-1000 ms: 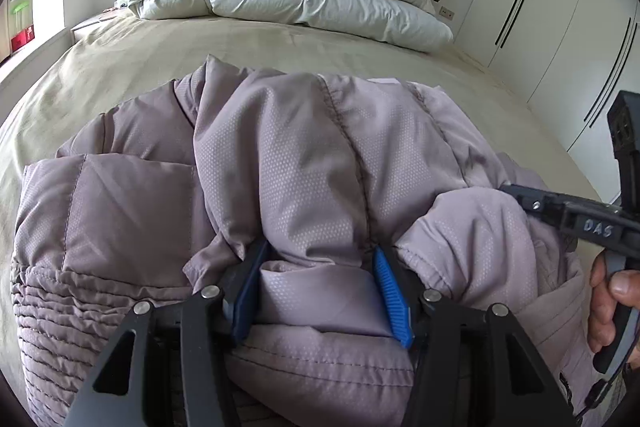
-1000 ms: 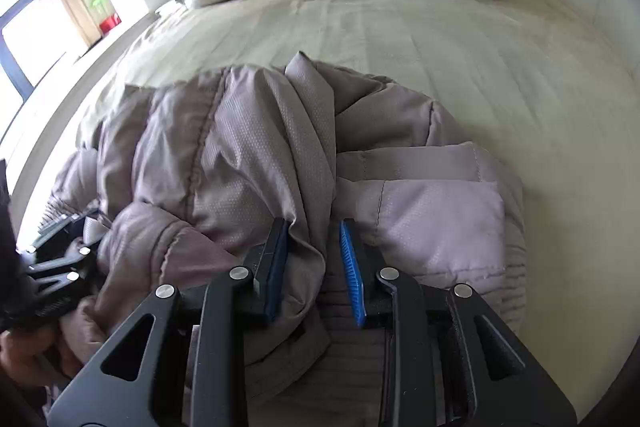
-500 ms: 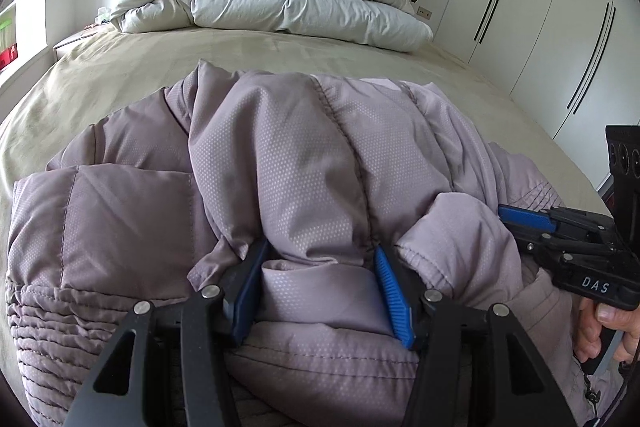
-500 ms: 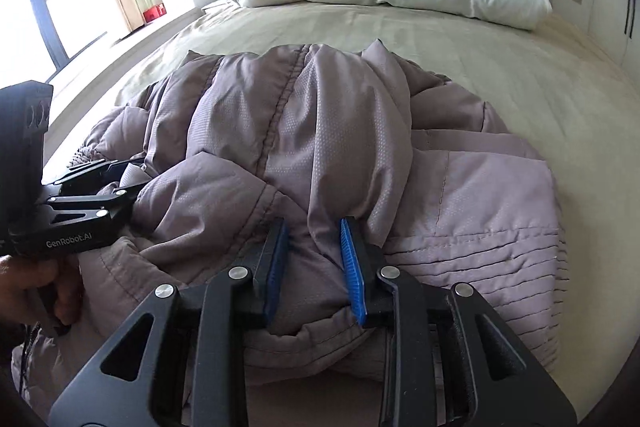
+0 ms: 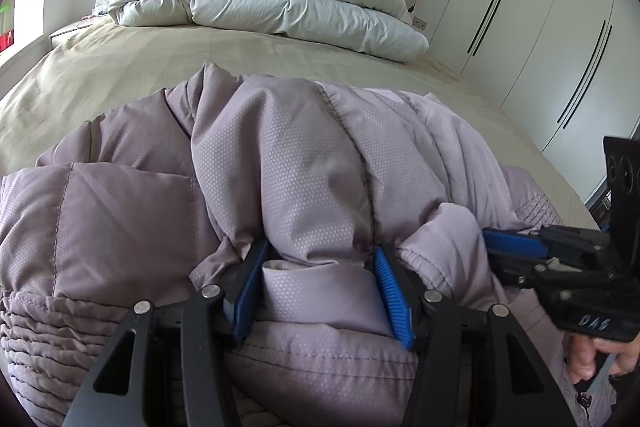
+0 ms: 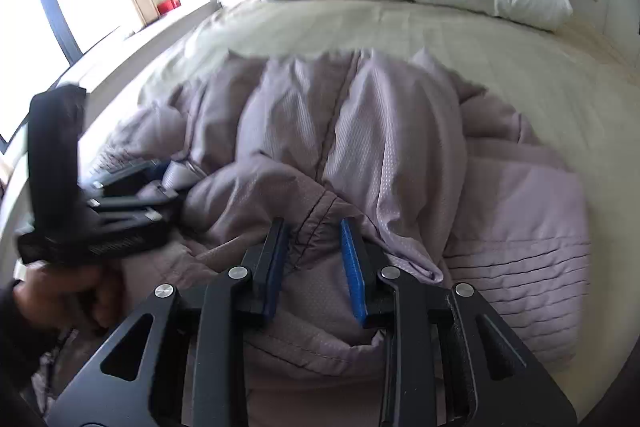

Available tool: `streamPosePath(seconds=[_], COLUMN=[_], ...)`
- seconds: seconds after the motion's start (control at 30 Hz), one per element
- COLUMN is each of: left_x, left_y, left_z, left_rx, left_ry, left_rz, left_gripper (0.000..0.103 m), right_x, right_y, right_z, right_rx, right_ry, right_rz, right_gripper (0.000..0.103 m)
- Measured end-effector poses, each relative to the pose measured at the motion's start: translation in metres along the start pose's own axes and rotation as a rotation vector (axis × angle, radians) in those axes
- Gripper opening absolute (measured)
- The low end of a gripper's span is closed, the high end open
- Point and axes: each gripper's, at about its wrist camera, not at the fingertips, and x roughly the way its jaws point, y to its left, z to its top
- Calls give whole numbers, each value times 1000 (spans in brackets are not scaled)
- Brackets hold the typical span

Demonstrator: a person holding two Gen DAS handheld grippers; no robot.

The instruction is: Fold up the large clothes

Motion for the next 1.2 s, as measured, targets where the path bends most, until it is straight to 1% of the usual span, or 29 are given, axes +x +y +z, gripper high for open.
streamPosePath(seconds=[0.03,0.07,0.13,0.2,0.27,0.33,0.37,0.4,0.43,0.47,0.5,0.53,0.57,0.6,0.67,0.73,0.8,0.87,0.9,1.0,1.03,1.07,1.13,1.17,1.2], left_x=[1,2,2,-3,-16,-37,-51,-66,-84,-102,-122,-142,-161,-180,-212,-241,-270,-295,-305,-328,-333,-338,-344,-345,-344], left_y=[0,0,-1,-2,-4,-10,-14,-18,-23,-26,-28,-30,-32,-33,-35,-32,-26,-15,-10,3,9,16,27,29,27], left_z=[0,1,1,1,2,3,2,1,-2,-5,-10,-16,-24,-34,-59,-89,-124,-162,-181,-233,-249,-265,-293,-305,-314], left_rx=[1,3,6,5,-8,-15,-13,-6,-2,-7,-18,-27,-31,-38,-41,-51,-77,-144,-172,-237,-279,-336,-459,-497,-514], left_ry=[-2,-2,-3,-16,-30,-42,-56,-74,-97,-121,-143,-161,-176,-186,-160,-122,-86,-43,-9,72,100,125,159,180,203], left_rz=[3,5,9,3,8,29,32,32,27,22,16,10,10,11,-2,0,4,0,5,61,69,60,8,-14,-20], left_gripper=[56,56,56,56,57,62,69,74,76,78,80,83,88,93,94,94,94,95,95,95,95,95,95,94,93], right_x=[3,5,6,0,-21,-60,-82,-103,-122,-142,-162,-185,-207,-223,-248,-262,-272,-277,-280,-289,-291,-293,-297,-297,-297], right_y=[1,1,4,3,2,7,12,17,22,26,30,35,40,45,53,55,56,51,46,24,15,7,-8,-15,-21], right_z=[-7,-11,-11,-6,-1,-4,-9,-15,-22,-30,-41,-55,-69,-80,-99,-123,-150,-178,-194,-238,-251,-265,-292,-302,-310], right_rx=[-26,-36,-38,-28,17,20,5,-11,-18,-18,-20,-27,-38,-53,-68,-55,-48,-29,-3,125,172,217,299,328,347], right_ry=[-54,-83,-86,-60,-65,-147,-197,-242,-279,-311,-362,-441,-517,-555,-528,-468,-386,-290,-256,-175,-152,-135,-98,-77,-57], right_rz=[-5,-11,-21,-18,-19,-10,-15,-29,-48,-67,-77,-76,-73,-78,-68,-29,-1,18,26,58,70,77,92,97,93], right_gripper=[27,27,27,27,27,27,28,33,45,80,95,96,96,98,98,98,98,98,98,98,98,98,98,98,98])
